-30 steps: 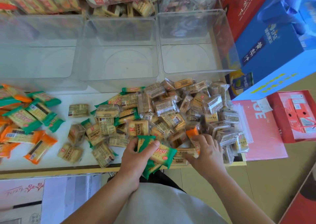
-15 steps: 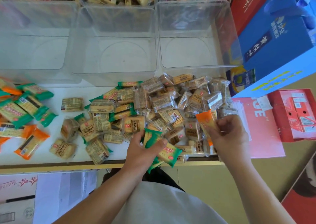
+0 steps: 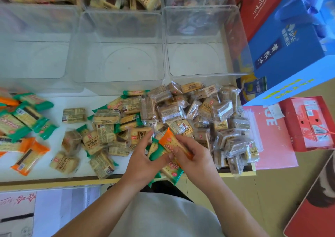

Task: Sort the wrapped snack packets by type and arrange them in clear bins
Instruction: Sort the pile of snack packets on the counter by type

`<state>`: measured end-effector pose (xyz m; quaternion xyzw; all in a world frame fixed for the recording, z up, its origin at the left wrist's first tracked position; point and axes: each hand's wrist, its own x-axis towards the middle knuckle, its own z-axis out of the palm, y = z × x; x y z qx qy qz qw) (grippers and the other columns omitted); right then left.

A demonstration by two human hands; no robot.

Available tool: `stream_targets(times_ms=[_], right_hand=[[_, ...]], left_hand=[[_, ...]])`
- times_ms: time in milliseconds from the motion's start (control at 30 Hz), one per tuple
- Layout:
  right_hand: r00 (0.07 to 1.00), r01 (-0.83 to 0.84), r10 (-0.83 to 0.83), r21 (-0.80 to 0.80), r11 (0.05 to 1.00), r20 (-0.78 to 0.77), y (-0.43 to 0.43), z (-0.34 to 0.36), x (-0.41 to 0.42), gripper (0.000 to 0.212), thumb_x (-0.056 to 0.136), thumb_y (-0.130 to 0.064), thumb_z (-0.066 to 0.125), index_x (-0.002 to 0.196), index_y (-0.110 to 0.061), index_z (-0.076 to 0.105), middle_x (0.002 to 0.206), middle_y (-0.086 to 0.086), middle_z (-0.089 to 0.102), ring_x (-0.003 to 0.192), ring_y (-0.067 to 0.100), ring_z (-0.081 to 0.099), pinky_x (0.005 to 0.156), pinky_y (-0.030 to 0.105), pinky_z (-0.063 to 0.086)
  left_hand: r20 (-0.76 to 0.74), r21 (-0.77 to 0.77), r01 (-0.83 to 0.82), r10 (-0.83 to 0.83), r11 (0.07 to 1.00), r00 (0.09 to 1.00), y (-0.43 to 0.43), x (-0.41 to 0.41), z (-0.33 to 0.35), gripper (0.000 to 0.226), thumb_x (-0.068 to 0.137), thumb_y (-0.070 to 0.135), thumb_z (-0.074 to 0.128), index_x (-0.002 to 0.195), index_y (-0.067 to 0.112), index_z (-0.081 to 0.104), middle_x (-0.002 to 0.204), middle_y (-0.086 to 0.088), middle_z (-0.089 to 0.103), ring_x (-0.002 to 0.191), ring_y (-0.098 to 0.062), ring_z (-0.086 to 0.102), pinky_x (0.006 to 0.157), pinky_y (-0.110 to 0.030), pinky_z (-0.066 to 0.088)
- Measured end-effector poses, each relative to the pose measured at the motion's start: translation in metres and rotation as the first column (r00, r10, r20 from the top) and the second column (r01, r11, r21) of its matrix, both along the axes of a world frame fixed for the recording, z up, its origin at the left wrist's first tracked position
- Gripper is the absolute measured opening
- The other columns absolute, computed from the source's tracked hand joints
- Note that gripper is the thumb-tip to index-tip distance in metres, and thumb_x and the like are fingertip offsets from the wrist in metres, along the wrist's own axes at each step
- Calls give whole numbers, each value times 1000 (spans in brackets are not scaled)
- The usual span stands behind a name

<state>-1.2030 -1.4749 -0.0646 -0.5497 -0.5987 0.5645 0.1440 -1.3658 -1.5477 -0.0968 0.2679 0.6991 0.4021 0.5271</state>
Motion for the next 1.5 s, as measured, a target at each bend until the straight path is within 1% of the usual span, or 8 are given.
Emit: stream_targets(times_ms=[100,200,333,733,933,1100,1300,1500], right_hand=[[999,-29,28,-40,999,-25,7,3,-4,32,101,-20,61,131,-32,66,110,-12,73,97,4,69,80,27,58],[996,-85,84,-53,995,-26,16,9,-10,31,102,-20,59,128,-35,66,105,-13,74,92,7,69,77,26,58],[984,-171,168,-45,984,-62,23,21,-42,30,102,-18,60,120,-40,69,97,-24,71,86,-2,65,70,14,51],[927,-367,369,36,929,-70,-23,20,-270,6,94,-32,71,100,-31,73,82,-8,71,69,2,61,61,14,47],[861,-507,508,69,859,4,-73,21,-409,22,95,-43,66,117,-38,65,107,-20,68,89,-4,63,65,8,48],[840,-539,542,70,839,-21,-98,29,-496,26,96,-39,66,122,-40,62,109,-20,67,87,-10,62,69,15,52],[821,-566,571,138,812,4,-104,34,-580,17,96,-31,68,112,-32,68,108,-16,70,95,2,67,86,22,53],[789,-610,613,159,776,36,-104,37,-640,17,96,-32,66,113,-31,68,106,-18,67,97,5,65,91,27,52]], left_hand=[[-121,12,102,-100,995,988,2,-7,-5,75,78,59,82,144,47,50,142,20,50,129,15,44,105,-15,40],[-102,14,92,-90,996,991,7,-10,-3,55,80,60,80,129,45,61,128,10,61,120,-5,59,103,-41,52],[-132,61,21,-13,998,991,2,-35,9,34,86,48,80,115,44,65,119,14,63,114,-5,61,97,-40,54],[-153,79,-459,465,885,872,-96,-210,17,36,86,55,73,115,41,58,115,6,66,107,-13,66,91,-45,57],[-107,123,-654,666,746,739,-160,-326,25,27,92,41,73,114,34,61,111,6,68,102,-16,69,87,-50,59],[-198,165,-677,696,718,690,-190,-414,37,22,95,47,68,111,35,60,106,-1,64,93,-17,66,76,-36,55],[-276,177,-699,716,693,641,-191,-523,47,18,98,43,65,102,26,61,98,-18,60,79,-31,60,69,-50,55],[-359,123,-722,708,681,608,-186,-624,53,18,100,45,59,105,28,57,86,-10,61,65,-18,58,60,-45,53]])
